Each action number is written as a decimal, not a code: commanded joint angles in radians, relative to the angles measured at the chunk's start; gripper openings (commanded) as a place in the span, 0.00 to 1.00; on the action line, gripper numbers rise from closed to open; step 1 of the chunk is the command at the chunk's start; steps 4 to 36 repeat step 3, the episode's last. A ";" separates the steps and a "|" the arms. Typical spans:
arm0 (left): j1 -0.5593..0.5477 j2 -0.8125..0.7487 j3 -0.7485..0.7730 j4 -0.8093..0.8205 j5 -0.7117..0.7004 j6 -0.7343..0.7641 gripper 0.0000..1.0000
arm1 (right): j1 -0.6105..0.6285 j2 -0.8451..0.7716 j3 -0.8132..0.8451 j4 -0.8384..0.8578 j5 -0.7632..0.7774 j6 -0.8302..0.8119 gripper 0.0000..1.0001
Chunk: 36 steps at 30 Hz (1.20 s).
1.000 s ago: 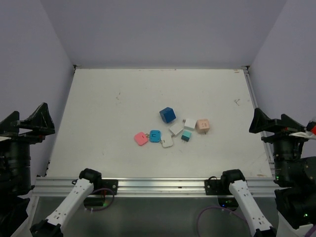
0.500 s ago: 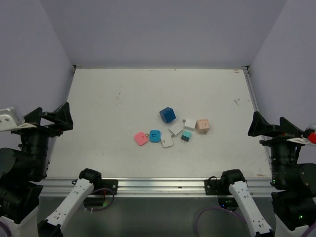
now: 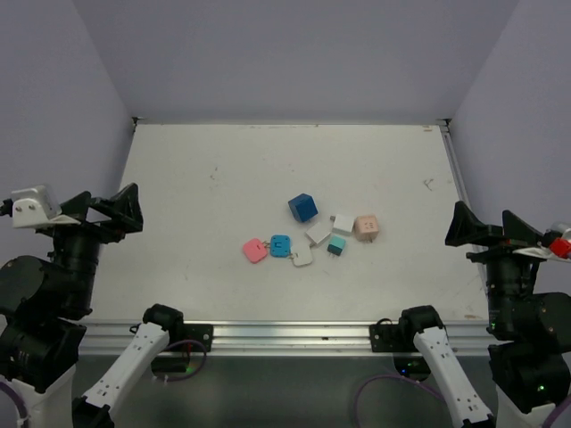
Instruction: Pull the plug off the socket
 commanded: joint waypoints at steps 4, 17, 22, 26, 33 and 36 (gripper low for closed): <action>0.004 0.019 -0.017 0.058 0.042 -0.020 0.99 | 0.004 -0.009 -0.006 0.044 -0.016 -0.024 0.99; 0.004 0.019 -0.017 0.058 0.042 -0.020 0.99 | 0.004 -0.009 -0.006 0.044 -0.016 -0.024 0.99; 0.004 0.019 -0.017 0.058 0.042 -0.020 0.99 | 0.004 -0.009 -0.006 0.044 -0.016 -0.024 0.99; 0.004 0.019 -0.017 0.058 0.042 -0.020 0.99 | 0.004 -0.009 -0.006 0.044 -0.016 -0.024 0.99; 0.004 0.019 -0.017 0.058 0.042 -0.020 0.99 | 0.004 -0.009 -0.006 0.044 -0.016 -0.024 0.99; 0.004 0.019 -0.017 0.058 0.042 -0.020 0.99 | 0.004 -0.009 -0.006 0.044 -0.016 -0.024 0.99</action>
